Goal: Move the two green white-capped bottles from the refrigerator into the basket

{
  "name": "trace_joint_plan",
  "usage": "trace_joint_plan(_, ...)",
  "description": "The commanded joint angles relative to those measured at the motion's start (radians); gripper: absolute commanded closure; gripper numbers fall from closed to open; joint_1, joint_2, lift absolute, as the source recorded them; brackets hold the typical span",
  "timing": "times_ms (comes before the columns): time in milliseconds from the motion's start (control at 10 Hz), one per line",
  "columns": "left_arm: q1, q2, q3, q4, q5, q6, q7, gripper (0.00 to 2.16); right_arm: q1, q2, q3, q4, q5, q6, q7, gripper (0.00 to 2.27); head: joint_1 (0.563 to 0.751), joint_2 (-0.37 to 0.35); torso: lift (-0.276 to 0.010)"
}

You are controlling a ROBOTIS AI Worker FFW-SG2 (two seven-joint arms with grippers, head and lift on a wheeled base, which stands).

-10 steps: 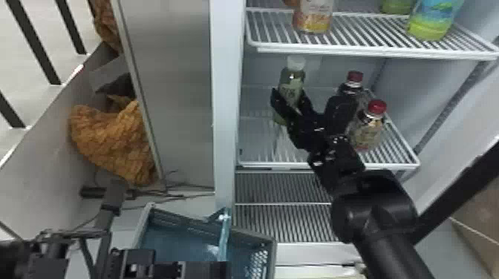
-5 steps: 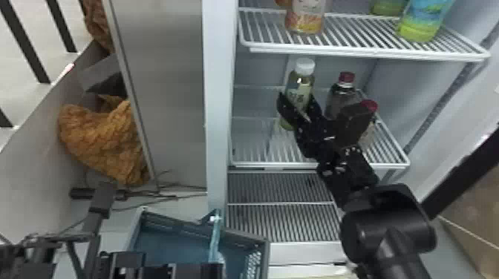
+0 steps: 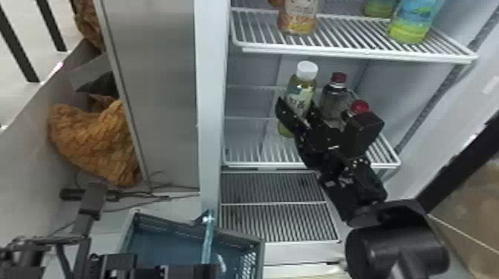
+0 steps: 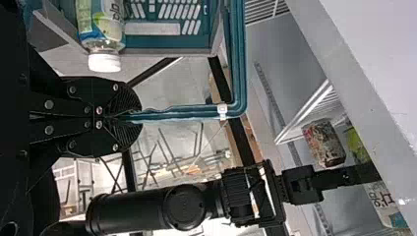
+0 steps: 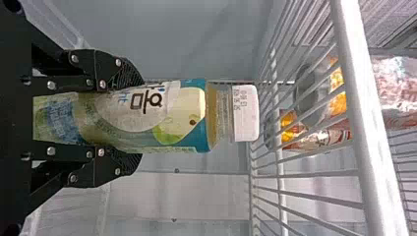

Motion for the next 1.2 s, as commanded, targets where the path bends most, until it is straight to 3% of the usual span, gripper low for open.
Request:
trace_joint_plan(0,0.001,0.000,0.003,0.002,0.002,0.001,0.000,1.18,0.044,0.000,-0.009,-0.064,-0.008,0.033,0.010,0.96,0.695,-0.148,-0.263)
trace_joint_plan(1100,0.001,0.005,-0.001,-0.001,-0.004,0.001,0.000,1.18,0.390,-0.015,-0.041,-0.619,-0.118,0.406,0.128,0.96,0.695,-0.094,-0.263)
